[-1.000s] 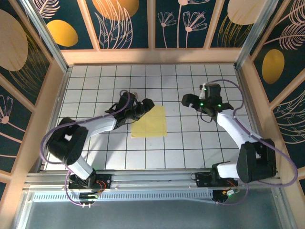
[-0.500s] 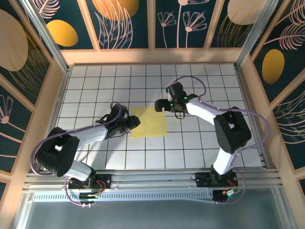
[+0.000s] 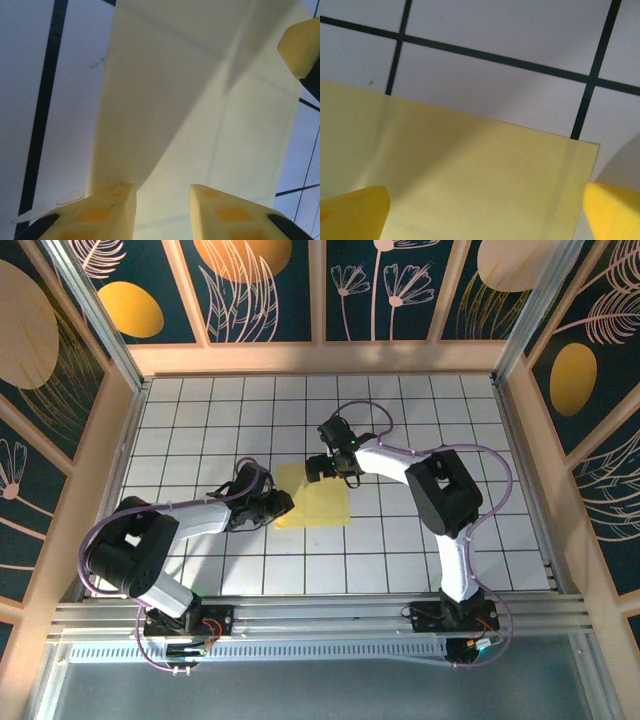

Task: Fold a paper plane with a square sheet of paper (fold left side to right side)
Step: Pick up the square sheet of paper from the center of the table.

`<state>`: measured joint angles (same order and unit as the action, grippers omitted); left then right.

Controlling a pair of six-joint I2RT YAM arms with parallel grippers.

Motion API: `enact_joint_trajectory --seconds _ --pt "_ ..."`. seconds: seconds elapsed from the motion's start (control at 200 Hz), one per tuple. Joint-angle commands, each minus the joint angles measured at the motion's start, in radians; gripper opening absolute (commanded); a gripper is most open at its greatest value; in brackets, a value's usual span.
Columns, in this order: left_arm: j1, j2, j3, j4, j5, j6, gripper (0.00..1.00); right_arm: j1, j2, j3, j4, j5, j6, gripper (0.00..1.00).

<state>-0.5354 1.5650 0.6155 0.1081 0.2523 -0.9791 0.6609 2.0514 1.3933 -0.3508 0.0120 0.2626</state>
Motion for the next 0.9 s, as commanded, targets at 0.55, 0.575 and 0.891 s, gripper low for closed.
enact_joint_trajectory --seconds 0.55,0.575,0.891 --pt "-0.003 0.034 -0.017 0.033 0.011 -0.004 0.31 0.1 -0.034 0.001 -0.155 0.009 0.0 0.84" --pt "-0.003 0.031 -0.019 0.037 0.011 -0.006 0.31 0.1 -0.032 0.005 -0.161 0.009 0.001 0.81" --pt "-0.003 0.0 0.0 0.043 -0.003 -0.012 0.36 0.096 -0.032 0.017 -0.199 -0.046 -0.005 0.56"
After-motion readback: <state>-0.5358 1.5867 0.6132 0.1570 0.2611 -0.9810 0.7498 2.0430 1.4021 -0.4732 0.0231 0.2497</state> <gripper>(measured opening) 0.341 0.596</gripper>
